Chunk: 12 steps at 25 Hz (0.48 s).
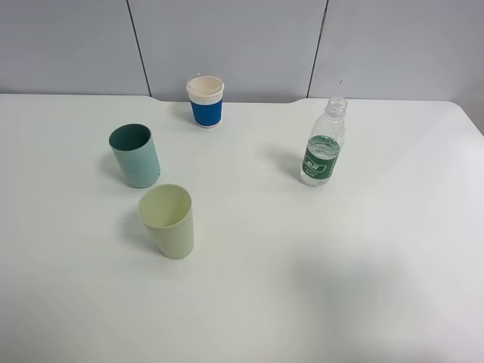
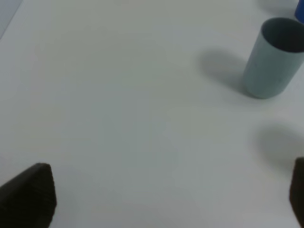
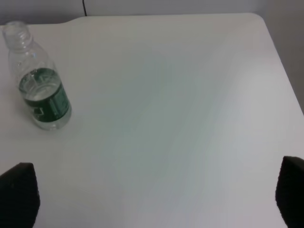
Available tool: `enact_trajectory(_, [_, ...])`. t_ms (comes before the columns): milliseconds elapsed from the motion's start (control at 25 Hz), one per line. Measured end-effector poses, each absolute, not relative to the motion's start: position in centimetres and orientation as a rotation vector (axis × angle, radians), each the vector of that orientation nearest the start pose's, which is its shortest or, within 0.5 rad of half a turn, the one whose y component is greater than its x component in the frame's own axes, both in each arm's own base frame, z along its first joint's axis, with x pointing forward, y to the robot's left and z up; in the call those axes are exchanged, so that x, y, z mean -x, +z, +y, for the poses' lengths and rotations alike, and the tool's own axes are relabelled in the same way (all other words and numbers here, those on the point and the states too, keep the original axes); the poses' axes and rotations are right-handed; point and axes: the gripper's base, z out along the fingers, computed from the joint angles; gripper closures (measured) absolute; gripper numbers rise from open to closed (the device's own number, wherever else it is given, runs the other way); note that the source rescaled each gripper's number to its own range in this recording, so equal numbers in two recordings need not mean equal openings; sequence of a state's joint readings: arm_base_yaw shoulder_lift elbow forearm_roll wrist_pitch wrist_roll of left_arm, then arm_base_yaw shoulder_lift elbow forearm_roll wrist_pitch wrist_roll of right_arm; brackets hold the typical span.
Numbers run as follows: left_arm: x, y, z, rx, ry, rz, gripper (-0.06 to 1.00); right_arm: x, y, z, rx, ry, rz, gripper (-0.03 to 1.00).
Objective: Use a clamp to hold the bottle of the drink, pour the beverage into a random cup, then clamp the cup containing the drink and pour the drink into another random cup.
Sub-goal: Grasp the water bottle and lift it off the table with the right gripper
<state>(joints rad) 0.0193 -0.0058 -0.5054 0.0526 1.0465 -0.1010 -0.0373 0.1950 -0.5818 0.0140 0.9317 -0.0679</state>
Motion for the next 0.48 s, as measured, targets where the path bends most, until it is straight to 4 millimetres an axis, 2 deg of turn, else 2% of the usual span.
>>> enact_trajectory(480, [0.6, 28.0, 0.4, 0.124, 0.011, 2.014, -0.06, -10.1, 31.5, 0.7, 0.119, 0.052, 2.042, -0.03])
